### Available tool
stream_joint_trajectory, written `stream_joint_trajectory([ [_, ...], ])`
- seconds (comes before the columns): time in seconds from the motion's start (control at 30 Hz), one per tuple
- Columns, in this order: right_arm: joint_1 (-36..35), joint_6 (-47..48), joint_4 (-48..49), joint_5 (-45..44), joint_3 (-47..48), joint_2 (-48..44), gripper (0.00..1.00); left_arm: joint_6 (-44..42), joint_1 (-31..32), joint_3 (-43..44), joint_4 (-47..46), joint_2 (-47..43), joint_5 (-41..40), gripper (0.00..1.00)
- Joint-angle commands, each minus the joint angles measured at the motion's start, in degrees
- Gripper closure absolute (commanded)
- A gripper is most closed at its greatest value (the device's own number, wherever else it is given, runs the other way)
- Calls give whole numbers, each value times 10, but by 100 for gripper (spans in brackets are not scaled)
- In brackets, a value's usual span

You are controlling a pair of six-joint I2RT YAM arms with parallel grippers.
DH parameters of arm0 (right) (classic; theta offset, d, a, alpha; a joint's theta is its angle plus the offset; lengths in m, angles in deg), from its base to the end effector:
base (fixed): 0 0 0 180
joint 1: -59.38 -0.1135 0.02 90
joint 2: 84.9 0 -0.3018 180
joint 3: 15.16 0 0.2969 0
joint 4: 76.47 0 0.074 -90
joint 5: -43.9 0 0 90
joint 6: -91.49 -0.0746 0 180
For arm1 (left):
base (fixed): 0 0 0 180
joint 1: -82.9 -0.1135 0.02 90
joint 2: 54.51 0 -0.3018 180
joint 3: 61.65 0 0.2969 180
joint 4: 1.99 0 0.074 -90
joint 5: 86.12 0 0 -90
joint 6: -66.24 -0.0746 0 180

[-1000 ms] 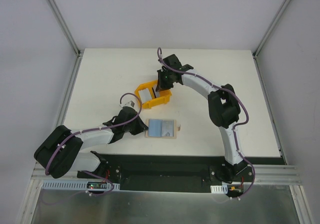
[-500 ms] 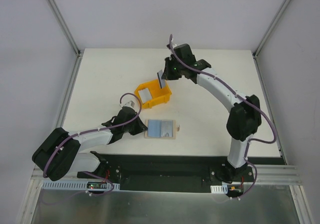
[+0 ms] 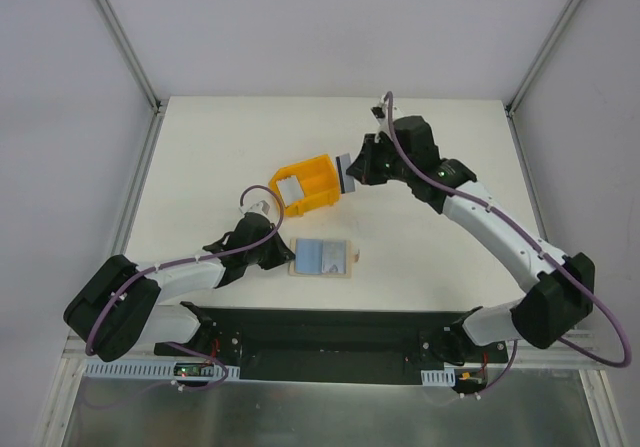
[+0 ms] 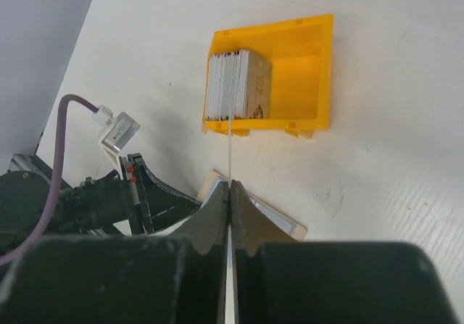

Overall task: Put the credit cards into the card holder
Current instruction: Pick up the credit card from the storage box.

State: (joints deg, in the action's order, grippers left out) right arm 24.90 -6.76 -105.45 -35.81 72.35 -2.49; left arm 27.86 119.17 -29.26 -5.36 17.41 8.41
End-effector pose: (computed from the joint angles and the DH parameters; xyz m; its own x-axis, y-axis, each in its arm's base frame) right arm 0.3310 0.2435 0.3794 -0.4295 -0.1237 -0.8946 -0.6366 0.7440 0.2028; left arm 0.2183 -0.1675 0.1239 -0.7980 -0.3837 -0.4647 0.0252 0.7492 -0.6618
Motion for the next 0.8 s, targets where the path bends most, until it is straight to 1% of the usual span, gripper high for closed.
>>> stream_joint_trajectory([
  [0.0,2,-29,57,-4,-71,-87,100,-11,-5,-10,-11,-13,13,100],
  [0.17,0,-55,91,10,-150,-144,100,-12,-5,-11,-16,-13,15,100],
  [0.27,1,-72,104,23,-179,-163,100,-13,-5,-12,-17,-15,14,100],
  [0.53,-1,-113,112,60,-213,-163,100,-13,-5,-11,-14,-14,14,100],
  [0.67,-9,-156,192,39,-283,-191,100,-13,-5,-13,-15,-14,12,100],
  [0.77,-10,-167,206,33,-306,-208,100,-13,-5,-12,-15,-14,14,100],
])
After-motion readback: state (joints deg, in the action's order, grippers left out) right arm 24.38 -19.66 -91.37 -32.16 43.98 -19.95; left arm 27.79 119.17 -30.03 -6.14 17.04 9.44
